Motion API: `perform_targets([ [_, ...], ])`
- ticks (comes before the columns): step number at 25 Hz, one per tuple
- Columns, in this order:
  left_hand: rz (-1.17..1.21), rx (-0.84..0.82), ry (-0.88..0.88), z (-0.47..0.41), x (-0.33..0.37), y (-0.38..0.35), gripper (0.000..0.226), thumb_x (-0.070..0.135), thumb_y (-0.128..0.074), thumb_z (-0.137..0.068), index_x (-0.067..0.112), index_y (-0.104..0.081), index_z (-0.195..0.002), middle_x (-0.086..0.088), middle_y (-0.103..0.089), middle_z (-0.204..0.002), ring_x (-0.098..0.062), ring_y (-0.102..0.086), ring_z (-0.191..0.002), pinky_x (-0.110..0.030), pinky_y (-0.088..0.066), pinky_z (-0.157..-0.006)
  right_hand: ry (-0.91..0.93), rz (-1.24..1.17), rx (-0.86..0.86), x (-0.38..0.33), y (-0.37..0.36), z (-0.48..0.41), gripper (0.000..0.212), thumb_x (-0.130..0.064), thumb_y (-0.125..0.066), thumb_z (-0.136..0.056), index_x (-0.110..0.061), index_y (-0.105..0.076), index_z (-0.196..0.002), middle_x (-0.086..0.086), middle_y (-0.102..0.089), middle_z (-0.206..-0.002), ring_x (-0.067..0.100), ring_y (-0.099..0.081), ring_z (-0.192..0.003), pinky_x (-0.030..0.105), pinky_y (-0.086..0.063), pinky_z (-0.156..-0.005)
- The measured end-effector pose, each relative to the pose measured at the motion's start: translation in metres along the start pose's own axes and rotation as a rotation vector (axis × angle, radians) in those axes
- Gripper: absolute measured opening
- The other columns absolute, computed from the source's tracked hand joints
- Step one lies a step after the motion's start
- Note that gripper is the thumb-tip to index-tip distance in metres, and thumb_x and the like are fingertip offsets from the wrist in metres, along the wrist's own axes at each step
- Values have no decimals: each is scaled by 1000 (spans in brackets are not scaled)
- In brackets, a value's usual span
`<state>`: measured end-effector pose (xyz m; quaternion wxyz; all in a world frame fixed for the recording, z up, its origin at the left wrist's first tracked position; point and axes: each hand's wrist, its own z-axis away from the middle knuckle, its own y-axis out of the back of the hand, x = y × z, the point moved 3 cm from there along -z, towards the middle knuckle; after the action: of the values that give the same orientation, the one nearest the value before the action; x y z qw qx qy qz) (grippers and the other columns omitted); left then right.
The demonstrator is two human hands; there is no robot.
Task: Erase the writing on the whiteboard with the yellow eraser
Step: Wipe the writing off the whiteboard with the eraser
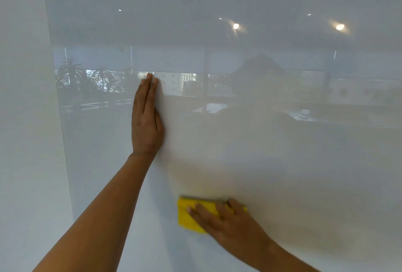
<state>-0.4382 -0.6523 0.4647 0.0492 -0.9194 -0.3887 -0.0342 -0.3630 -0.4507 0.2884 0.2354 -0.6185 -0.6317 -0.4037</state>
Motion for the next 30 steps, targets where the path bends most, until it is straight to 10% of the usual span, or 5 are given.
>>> perform_targets([
  [7, 15, 10, 7, 1, 0, -1, 57, -17, -29, -87, -3, -38, -141, -12, -33, -150, -24, -27, -142, -37, -23, -118, 130, -65, 126, 61, 24, 28, 39, -11, -32, -98, -23, -45, -133, -4, -44, -133, 23, -48, -91, 40, -37, -82],
  [18, 48, 12, 20, 2, -3, -2, 54, -12, -29, -89, -2, -38, -142, -10, -34, -150, -23, -27, -142, -35, -22, -118, -909, 161, 525, 293, 85, -165, 61, -48, -60, -79, -20, -53, -132, -7, -54, -133, 27, -54, -94, 34, -35, -72],
  [24, 169, 21, 78, 2, -4, 3, 49, 13, -29, -97, -1, -35, -144, -7, -33, -150, -16, -29, -141, -28, -23, -116, -576, 42, 419, 227, 62, -232, 62, -39, -67, -74, -19, -54, -131, -6, -56, -130, 27, -55, -87, 36, -29, -70],
  [30, 503, 353, 496, 8, -18, 26, 40, 24, -29, -101, 15, -44, -137, 1, -47, -142, -10, -40, -134, -40, -32, -113, -325, -45, 299, 144, 32, -227, 56, -31, -64, -81, -21, -50, -135, -7, -53, -134, 23, -50, -90, 37, -31, -75],
])
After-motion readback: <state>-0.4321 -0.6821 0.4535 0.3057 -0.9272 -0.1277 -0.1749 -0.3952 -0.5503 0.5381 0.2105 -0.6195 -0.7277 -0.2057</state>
